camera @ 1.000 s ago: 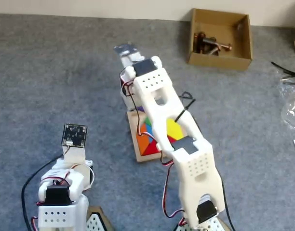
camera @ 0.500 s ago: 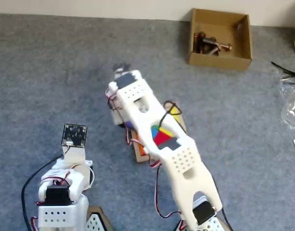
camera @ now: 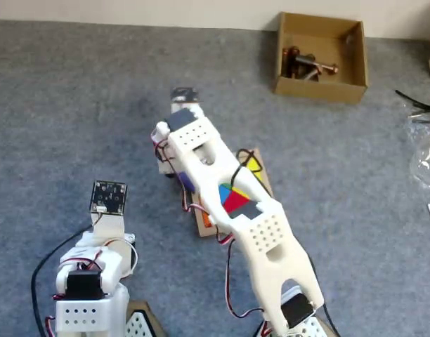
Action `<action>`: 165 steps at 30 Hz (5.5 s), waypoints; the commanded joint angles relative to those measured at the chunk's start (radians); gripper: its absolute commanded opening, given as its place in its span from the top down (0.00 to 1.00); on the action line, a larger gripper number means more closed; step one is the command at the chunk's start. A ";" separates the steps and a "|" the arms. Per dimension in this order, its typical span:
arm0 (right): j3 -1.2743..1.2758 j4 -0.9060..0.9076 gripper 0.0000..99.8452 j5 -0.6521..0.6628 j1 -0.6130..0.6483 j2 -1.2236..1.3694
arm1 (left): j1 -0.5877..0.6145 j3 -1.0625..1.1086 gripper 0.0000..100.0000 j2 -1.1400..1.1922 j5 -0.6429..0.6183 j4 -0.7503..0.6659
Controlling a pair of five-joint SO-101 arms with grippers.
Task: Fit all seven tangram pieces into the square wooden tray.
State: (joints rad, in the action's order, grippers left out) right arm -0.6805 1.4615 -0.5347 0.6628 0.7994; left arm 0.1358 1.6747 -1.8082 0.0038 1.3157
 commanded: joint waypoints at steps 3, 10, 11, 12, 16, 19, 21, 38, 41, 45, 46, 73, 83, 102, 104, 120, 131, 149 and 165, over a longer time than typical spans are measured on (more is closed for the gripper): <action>-0.016 -0.021 0.99 -0.169 -0.084 -0.025 | 0.013 0.022 0.99 -0.013 -0.005 0.005; -0.008 -0.019 0.99 -0.236 -0.117 -0.021 | 0.013 0.022 0.99 -0.013 -0.005 0.005; -0.008 -0.019 0.99 -0.236 -0.117 -0.019 | 0.013 0.022 0.99 -0.013 -0.005 0.005; -0.007 -0.019 0.99 -0.236 -0.117 -0.019 | 0.013 0.022 0.99 -0.013 -0.005 0.005; -0.005 -0.019 0.99 -0.236 -0.117 -0.019 | 0.013 0.022 0.99 -0.013 -0.005 0.005; -0.004 -0.001 0.99 -0.238 -0.114 -0.018 | 0.013 0.022 0.99 -0.013 -0.005 0.005; -0.004 0.021 0.99 -0.238 -0.114 -0.018 | 0.013 0.022 0.99 -0.013 -0.005 0.005; 0.073 0.050 0.99 -0.236 -0.145 -0.016 | 0.013 0.022 0.99 -0.013 -0.005 0.005; 0.068 0.050 0.99 -0.232 -0.139 -0.018 | 0.013 0.022 0.99 -0.013 -0.005 0.005; 0.068 0.050 0.99 -0.235 -0.117 -0.018 | 0.013 0.022 0.99 -0.013 -0.005 0.005; 0.068 0.050 0.99 -0.233 -0.111 -0.018 | 0.013 0.022 0.99 -0.013 -0.005 0.005; -0.050 0.145 0.99 -0.238 -0.074 -0.025 | 0.013 0.022 0.99 -0.013 -0.005 0.005; -0.182 0.260 0.99 -0.279 -0.058 -0.016 | 0.013 0.022 0.99 -0.013 -0.005 0.005; -0.191 0.228 0.99 -0.282 -0.054 0.087 | 0.013 0.022 0.99 -0.013 -0.005 0.005; -0.191 0.226 0.99 -0.282 -0.054 0.087 | 0.013 0.022 0.99 -0.013 -0.005 0.005; -0.275 0.220 0.99 -0.278 -0.061 0.094 | 0.013 0.022 0.99 -0.013 -0.005 0.005; -0.271 0.222 0.99 -0.316 -0.068 0.094 | 0.013 0.022 0.99 -0.013 -0.005 0.005; -0.278 0.297 0.99 -0.316 -0.105 0.087 | 0.013 0.022 0.99 -0.013 -0.005 0.005; -0.432 0.298 0.99 -0.322 -0.050 0.093 | 0.013 0.022 0.99 -0.013 -0.005 0.005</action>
State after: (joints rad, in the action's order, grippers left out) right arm -1.0579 1.7438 -0.8462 0.5953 0.9175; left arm 0.1358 1.6747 -1.8082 0.0038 1.3157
